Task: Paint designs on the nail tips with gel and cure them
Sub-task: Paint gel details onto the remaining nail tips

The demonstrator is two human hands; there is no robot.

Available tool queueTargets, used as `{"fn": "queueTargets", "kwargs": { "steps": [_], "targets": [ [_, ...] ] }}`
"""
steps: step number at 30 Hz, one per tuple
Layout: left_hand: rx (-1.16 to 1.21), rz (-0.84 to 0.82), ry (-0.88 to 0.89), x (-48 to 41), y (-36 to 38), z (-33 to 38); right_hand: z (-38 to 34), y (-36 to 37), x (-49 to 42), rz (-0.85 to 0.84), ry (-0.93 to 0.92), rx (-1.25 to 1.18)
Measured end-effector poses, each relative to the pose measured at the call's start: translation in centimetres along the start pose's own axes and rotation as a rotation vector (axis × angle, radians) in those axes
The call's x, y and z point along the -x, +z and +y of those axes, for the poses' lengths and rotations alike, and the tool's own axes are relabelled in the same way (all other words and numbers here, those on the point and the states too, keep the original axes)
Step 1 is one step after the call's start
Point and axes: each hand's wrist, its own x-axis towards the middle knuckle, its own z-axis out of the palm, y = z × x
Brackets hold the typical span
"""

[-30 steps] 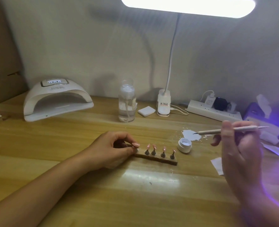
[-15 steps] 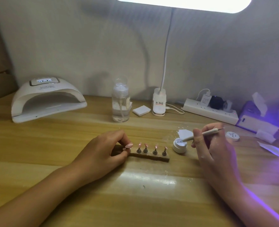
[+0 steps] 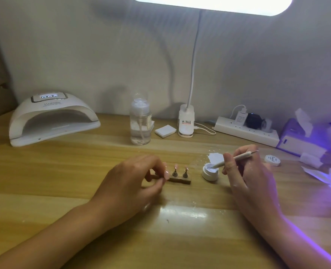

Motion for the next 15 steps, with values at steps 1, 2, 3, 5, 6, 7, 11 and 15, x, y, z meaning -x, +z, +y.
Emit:
{"fn": "queueTargets", "kwargs": {
  "steps": [1, 2, 3, 5, 6, 7, 11, 15],
  "targets": [
    [0.072, -0.014, -0.005, 0.0, 0.4, 0.2, 0.0, -0.1, 0.0, 0.022, 0.0, -0.017],
    [0.133, -0.026, -0.012, 0.0, 0.7, 0.3, 0.0, -0.1, 0.1, 0.053, -0.005, -0.04],
    [0.185, -0.045, -0.021, 0.1, 0.9, 0.4, 0.0, -0.2, 0.2, 0.087, -0.014, -0.062],
    [0.243, -0.103, -0.042, 0.2, 1.3, 0.3, -0.4, -0.4, 0.3, 0.129, -0.046, -0.096],
    [0.251, -0.132, -0.047, 0.3, 1.5, 0.2, -0.6, -0.5, 0.4, 0.125, -0.052, -0.113],
    [0.253, -0.155, -0.046, 0.4, 1.6, 0.1, -0.8, -0.5, 0.5, 0.111, -0.05, -0.137],
    [0.256, -0.192, -0.057, 0.3, 1.7, 0.1, -2.2, -0.5, 0.6, 0.075, 0.011, -0.313],
    [0.269, -0.202, -0.077, -0.2, 1.6, 0.3, -3.1, 0.7, 1.6, -0.014, 0.344, -0.751]
  ]
}}
